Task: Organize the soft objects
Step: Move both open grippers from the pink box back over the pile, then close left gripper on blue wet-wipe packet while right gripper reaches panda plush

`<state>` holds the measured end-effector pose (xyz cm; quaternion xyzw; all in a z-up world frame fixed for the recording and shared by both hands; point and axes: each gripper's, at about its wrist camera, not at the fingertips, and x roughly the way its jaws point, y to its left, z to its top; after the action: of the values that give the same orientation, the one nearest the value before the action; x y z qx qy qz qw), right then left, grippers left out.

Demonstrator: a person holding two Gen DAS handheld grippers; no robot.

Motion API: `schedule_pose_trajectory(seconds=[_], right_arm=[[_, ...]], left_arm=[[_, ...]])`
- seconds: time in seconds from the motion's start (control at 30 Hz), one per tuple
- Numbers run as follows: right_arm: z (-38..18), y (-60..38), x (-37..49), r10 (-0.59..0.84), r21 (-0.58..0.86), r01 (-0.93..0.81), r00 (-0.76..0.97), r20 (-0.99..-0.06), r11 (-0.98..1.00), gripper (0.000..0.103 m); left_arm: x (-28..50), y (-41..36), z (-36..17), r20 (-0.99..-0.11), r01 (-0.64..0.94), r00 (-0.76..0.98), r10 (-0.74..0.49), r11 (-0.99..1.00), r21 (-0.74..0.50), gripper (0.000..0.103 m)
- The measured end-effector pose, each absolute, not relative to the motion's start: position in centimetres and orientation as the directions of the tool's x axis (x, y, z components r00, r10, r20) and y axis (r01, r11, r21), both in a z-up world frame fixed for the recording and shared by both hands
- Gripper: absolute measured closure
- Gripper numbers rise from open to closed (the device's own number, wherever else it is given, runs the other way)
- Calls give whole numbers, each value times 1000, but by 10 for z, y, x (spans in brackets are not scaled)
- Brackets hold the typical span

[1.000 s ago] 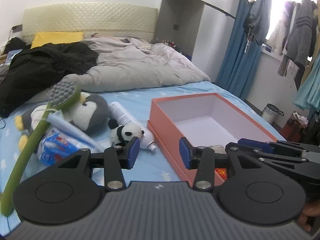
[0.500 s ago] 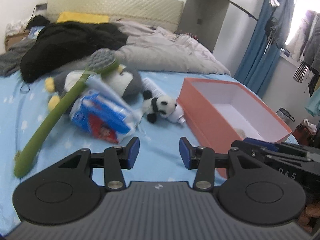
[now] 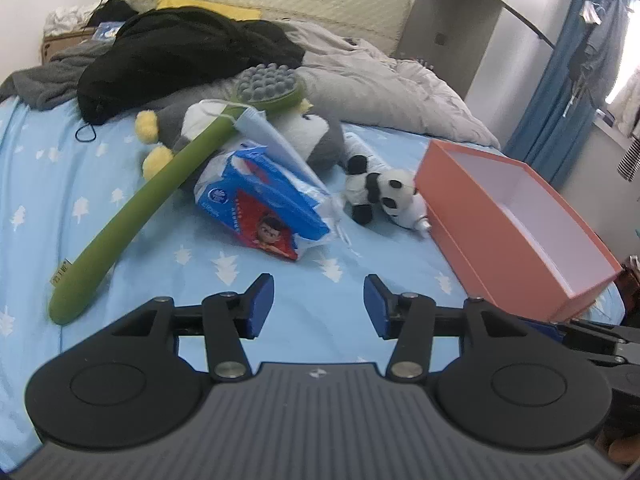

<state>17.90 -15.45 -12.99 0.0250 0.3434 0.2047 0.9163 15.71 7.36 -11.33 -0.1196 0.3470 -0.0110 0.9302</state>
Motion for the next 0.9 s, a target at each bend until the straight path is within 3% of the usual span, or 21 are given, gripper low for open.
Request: schedule_pose_trajectory(seconds=[0.33, 0.7, 0.83, 0.9], right_arm=[[-157, -136, 235, 387, 172, -367, 663, -641, 914, 71], [-167, -127, 307, 310, 114, -307, 725, -615, 945, 70], [-165, -131, 332, 276, 116, -259, 763, -584, 959, 41], [-167, -133, 345, 268, 135, -233, 776, -572, 963, 41]], left_arm=[[202, 99, -145, -679, -134, 729, -83, 956, -260, 43], [266, 111, -166, -659, -187, 739, -141, 897, -400, 43], [284, 110, -170, -654, -218, 745, -132, 878, -426, 43], [291, 109, -174, -652, -249, 748, -124, 859, -448, 40]])
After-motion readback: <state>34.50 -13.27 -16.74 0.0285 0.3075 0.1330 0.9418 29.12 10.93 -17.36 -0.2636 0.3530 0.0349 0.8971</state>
